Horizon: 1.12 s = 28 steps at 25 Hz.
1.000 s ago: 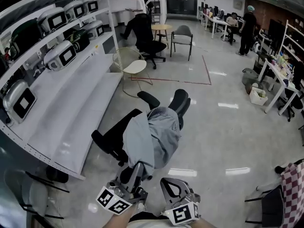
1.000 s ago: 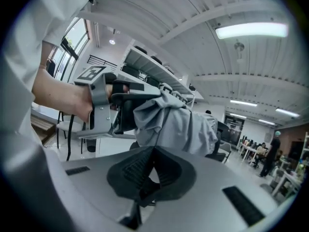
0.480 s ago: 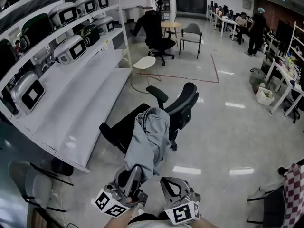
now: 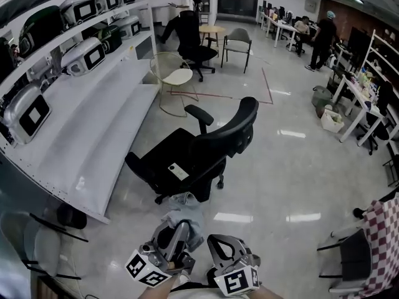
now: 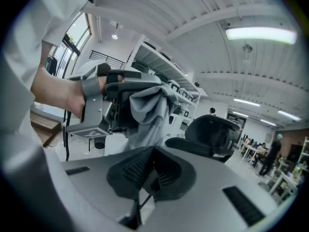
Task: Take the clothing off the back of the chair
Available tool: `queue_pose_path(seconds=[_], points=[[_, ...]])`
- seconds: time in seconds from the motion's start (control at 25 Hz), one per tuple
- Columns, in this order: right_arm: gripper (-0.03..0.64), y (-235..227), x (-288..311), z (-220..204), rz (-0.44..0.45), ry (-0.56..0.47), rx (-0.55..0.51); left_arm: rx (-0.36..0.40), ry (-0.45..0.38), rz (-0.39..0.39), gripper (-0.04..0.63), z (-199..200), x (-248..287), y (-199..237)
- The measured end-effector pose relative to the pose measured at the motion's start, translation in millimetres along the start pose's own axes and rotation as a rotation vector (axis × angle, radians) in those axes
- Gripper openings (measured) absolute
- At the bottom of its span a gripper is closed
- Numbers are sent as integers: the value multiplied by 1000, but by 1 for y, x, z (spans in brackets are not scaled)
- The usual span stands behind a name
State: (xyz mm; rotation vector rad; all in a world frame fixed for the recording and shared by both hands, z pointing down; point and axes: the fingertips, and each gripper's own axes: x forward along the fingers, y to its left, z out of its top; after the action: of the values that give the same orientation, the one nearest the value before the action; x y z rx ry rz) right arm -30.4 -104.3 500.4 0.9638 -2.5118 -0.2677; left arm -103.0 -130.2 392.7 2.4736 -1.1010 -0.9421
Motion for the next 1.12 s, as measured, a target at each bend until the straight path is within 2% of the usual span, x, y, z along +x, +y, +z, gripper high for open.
queue_pose_path(seconds=[0.52,0.72,0.92,1.12], points=[[17,74,-29,13,-66,44,1,-109,73,-85,28,-3,-75,-39],[17,95,-45,10,-85,81,13,-158,85,-86,28,-8,-95,-47],[17,105,-60,11,-84,104,9,-188,90,-94,28,-10,-104,-59],[17,106,-74,15,-68,81,-13,-183,73,-106,27,-14,-106,-82]])
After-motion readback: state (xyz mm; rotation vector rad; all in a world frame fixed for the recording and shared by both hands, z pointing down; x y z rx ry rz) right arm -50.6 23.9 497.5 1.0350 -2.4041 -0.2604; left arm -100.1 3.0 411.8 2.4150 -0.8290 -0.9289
